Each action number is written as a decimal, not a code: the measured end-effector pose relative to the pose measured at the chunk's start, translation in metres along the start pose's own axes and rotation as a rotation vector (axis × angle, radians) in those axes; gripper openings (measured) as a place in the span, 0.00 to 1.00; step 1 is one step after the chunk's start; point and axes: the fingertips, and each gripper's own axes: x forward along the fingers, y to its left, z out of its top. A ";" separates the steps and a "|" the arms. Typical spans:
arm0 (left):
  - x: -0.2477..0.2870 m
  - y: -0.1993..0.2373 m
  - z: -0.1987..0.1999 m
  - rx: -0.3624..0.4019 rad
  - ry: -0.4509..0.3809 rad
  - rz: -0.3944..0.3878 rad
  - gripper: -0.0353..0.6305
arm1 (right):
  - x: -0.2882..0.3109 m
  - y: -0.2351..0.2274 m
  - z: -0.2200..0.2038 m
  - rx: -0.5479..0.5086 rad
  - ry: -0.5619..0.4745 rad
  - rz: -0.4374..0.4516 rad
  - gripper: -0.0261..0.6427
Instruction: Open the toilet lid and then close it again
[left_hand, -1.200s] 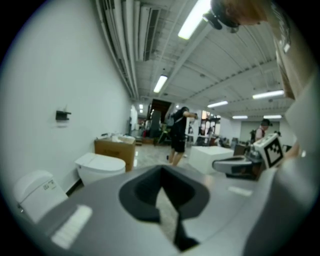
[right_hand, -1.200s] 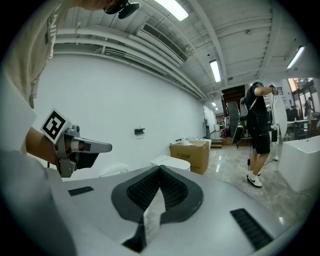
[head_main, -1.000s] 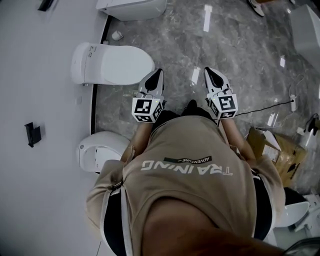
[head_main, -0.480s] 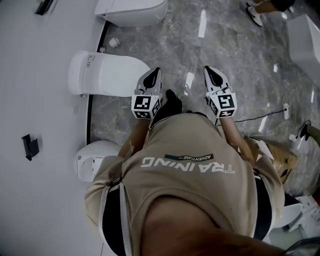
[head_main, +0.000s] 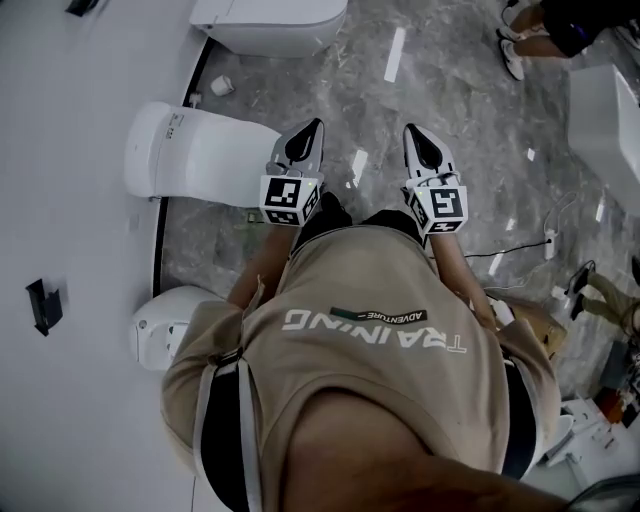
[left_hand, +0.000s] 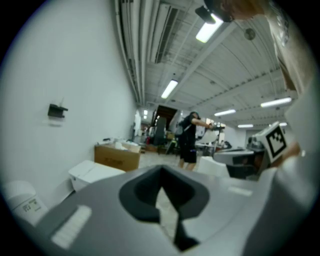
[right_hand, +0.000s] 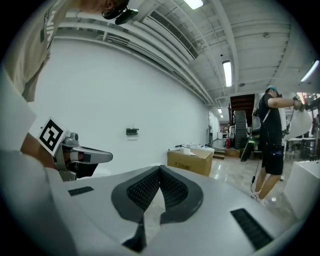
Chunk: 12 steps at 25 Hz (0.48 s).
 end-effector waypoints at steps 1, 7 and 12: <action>0.001 0.004 0.002 -0.007 -0.002 0.009 0.06 | 0.007 0.002 0.000 -0.001 0.007 0.017 0.05; 0.005 0.035 0.001 -0.026 0.015 0.127 0.06 | 0.058 0.001 -0.005 -0.009 0.043 0.144 0.05; 0.000 0.068 0.004 -0.038 0.036 0.329 0.06 | 0.113 -0.001 -0.010 0.002 0.064 0.315 0.05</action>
